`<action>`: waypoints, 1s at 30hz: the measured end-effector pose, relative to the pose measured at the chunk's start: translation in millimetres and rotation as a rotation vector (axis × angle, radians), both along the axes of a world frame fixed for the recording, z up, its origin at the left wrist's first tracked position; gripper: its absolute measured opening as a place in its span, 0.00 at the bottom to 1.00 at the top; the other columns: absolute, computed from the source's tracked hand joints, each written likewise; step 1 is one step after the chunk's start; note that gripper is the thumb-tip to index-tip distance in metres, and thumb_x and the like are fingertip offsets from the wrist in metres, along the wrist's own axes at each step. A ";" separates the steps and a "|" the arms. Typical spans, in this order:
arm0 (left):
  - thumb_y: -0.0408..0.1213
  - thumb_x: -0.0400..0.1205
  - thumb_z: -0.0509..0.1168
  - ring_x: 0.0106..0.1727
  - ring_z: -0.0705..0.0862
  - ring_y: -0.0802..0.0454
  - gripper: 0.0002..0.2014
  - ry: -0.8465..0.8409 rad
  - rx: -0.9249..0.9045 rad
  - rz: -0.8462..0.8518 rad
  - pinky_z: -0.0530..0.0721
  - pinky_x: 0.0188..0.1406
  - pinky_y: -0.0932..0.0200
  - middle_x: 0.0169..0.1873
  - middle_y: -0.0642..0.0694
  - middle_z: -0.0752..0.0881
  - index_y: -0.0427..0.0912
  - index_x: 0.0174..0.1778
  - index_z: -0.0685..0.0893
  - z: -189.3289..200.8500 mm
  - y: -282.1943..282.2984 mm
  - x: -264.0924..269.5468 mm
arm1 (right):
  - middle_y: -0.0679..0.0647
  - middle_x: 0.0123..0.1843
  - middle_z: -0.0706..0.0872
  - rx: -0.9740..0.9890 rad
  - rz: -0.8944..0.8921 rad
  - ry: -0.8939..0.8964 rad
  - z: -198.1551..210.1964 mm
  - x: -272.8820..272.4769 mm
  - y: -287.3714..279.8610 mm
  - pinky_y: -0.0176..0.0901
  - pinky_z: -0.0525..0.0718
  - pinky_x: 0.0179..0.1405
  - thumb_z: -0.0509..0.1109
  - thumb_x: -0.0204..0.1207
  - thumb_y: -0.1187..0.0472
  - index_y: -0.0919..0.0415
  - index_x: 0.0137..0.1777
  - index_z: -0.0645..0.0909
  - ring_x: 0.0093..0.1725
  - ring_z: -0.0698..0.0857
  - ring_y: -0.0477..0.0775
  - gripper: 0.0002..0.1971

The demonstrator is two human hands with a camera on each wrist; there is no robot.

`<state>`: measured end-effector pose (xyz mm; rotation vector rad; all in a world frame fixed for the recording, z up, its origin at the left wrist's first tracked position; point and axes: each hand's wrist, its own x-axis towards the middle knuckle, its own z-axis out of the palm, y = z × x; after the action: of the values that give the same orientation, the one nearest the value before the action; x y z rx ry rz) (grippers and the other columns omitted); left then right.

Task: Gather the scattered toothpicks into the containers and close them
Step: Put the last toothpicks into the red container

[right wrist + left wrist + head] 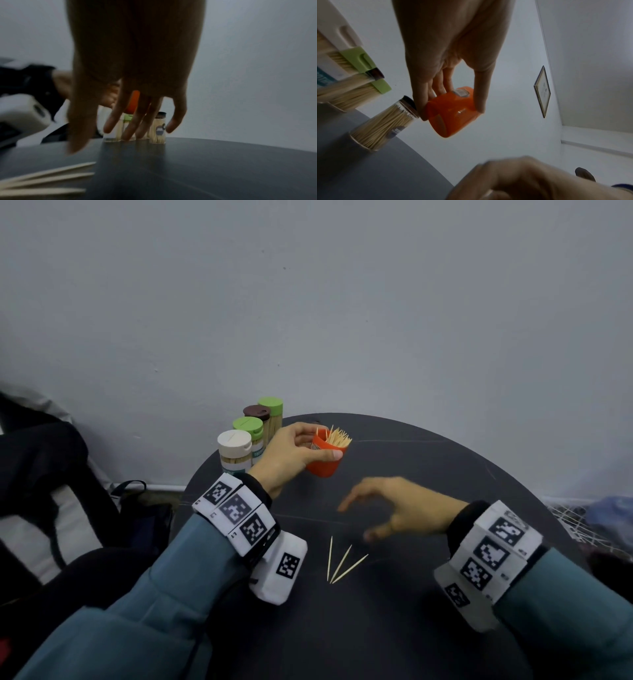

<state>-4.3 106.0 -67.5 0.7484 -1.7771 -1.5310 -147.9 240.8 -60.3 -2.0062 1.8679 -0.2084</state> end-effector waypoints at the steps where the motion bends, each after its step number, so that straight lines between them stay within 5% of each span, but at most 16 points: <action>1: 0.29 0.70 0.77 0.57 0.81 0.55 0.25 -0.004 -0.003 -0.004 0.81 0.53 0.62 0.56 0.46 0.84 0.40 0.64 0.80 -0.1 0.0 0.3 | 0.46 0.63 0.78 0.070 0.074 0.052 -2.1 5.4 -0.9 0.32 0.69 0.65 0.79 0.67 0.59 0.47 0.66 0.78 0.63 0.75 0.42 0.27; 4: 0.30 0.71 0.77 0.58 0.81 0.54 0.26 -0.022 -0.011 -0.012 0.81 0.55 0.60 0.58 0.46 0.84 0.41 0.65 0.80 -0.8 0.1 0.0 | 0.49 0.66 0.76 0.135 0.202 0.123 -10.3 22.4 -5.4 0.42 0.69 0.68 0.80 0.65 0.55 0.46 0.69 0.76 0.66 0.72 0.47 0.31; 8: 0.31 0.71 0.77 0.61 0.81 0.52 0.27 -0.041 -0.009 -0.017 0.81 0.63 0.53 0.60 0.45 0.83 0.40 0.67 0.79 0.3 -0.1 0.6 | 0.46 0.58 0.82 0.042 0.256 0.308 -9.8 37.5 -4.2 0.44 0.74 0.61 0.74 0.72 0.54 0.50 0.58 0.82 0.59 0.78 0.46 0.14; 11: 0.31 0.72 0.76 0.60 0.80 0.54 0.28 -0.055 -0.013 -0.028 0.81 0.58 0.58 0.59 0.47 0.83 0.40 0.68 0.78 0.8 0.4 0.3 | 0.45 0.51 0.87 0.011 0.288 0.432 -8.2 43.1 -2.7 0.40 0.71 0.61 0.69 0.76 0.56 0.52 0.51 0.84 0.52 0.83 0.46 0.06; 17: 0.31 0.72 0.76 0.56 0.80 0.56 0.26 -0.057 -0.006 -0.034 0.80 0.47 0.65 0.55 0.48 0.83 0.41 0.66 0.79 0.2 3.6 -0.7 | 0.53 0.52 0.86 0.108 0.238 0.599 -8.0 51.4 3.5 0.45 0.75 0.56 0.69 0.75 0.54 0.58 0.52 0.83 0.51 0.82 0.56 0.10; 22: 0.32 0.72 0.76 0.53 0.80 0.60 0.25 -0.065 -0.020 -0.044 0.77 0.43 0.66 0.57 0.48 0.82 0.43 0.65 0.78 -0.4 4.6 0.4 | 0.50 0.47 0.85 0.138 0.117 0.399 -5.6 35.3 0.3 0.40 0.76 0.43 0.71 0.73 0.55 0.56 0.49 0.83 0.45 0.82 0.52 0.08; 25: 0.31 0.71 0.76 0.57 0.81 0.55 0.25 -0.051 -0.012 -0.036 0.79 0.45 0.65 0.59 0.45 0.83 0.42 0.65 0.79 -1.1 3.8 -0.3 | 0.49 0.40 0.87 -0.048 -0.017 0.098 -2.1 16.0 3.0 0.35 0.80 0.41 0.72 0.73 0.62 0.54 0.43 0.78 0.37 0.84 0.46 0.04; 28: 0.31 0.71 0.77 0.59 0.80 0.54 0.26 -0.042 -0.016 -0.040 0.79 0.47 0.65 0.60 0.45 0.83 0.42 0.65 0.79 -1.1 4.2 -1.4 | 0.50 0.37 0.92 -0.293 -0.149 -0.211 5.7 1.1 8.5 0.25 0.79 0.38 0.72 0.74 0.65 0.55 0.46 0.82 0.30 0.85 0.37 0.05; 30: 0.32 0.71 0.77 0.60 0.80 0.54 0.26 -0.039 -0.024 -0.040 0.79 0.48 0.66 0.60 0.45 0.83 0.42 0.66 0.79 -0.6 4.4 -1.8 | 0.48 0.37 0.92 -0.373 -0.193 -0.280 15.0 -6.9 10.8 0.26 0.80 0.42 0.72 0.75 0.63 0.54 0.49 0.83 0.35 0.86 0.35 0.05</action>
<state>-6.2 110.4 -68.1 0.7397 -1.8456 -1.5278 -154.9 251.6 -45.3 -1.8905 1.9414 -0.9024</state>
